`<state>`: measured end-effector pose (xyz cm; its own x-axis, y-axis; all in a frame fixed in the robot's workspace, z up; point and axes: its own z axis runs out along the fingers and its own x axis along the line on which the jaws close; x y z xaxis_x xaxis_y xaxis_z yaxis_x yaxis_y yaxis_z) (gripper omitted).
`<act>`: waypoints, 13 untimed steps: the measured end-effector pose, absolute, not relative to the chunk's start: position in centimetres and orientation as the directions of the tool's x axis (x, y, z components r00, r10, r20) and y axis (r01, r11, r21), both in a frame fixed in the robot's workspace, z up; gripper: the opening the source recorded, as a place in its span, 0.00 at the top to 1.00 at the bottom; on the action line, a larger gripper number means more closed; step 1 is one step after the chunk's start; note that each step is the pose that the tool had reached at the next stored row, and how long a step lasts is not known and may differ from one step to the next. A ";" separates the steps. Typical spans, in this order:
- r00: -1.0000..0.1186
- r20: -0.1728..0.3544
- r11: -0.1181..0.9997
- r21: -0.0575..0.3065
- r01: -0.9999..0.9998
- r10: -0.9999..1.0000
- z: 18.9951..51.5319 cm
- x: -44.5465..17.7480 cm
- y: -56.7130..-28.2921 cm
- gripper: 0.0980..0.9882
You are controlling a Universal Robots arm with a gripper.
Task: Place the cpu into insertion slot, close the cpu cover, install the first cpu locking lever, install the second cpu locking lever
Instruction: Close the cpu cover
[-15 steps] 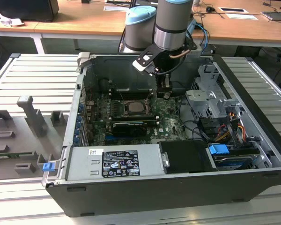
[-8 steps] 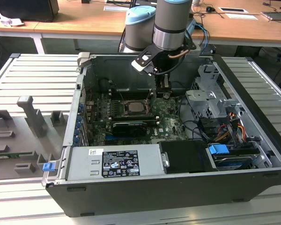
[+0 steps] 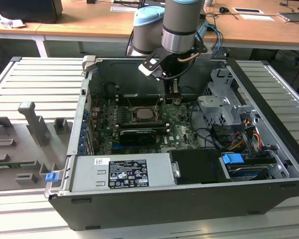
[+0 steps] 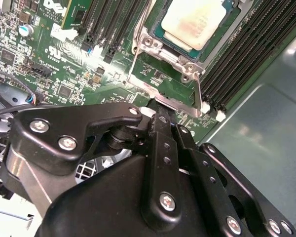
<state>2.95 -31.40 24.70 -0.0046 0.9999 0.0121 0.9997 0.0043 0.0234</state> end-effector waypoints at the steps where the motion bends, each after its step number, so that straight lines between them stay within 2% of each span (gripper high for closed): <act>1: -0.005 0.012 0.004 0.023 1.000 1.000 24.7 2.9 -31.4 0.99; 13: -0.005 0.012 0.004 0.023 1.000 1.000 24.7 2.1 -31.4 0.99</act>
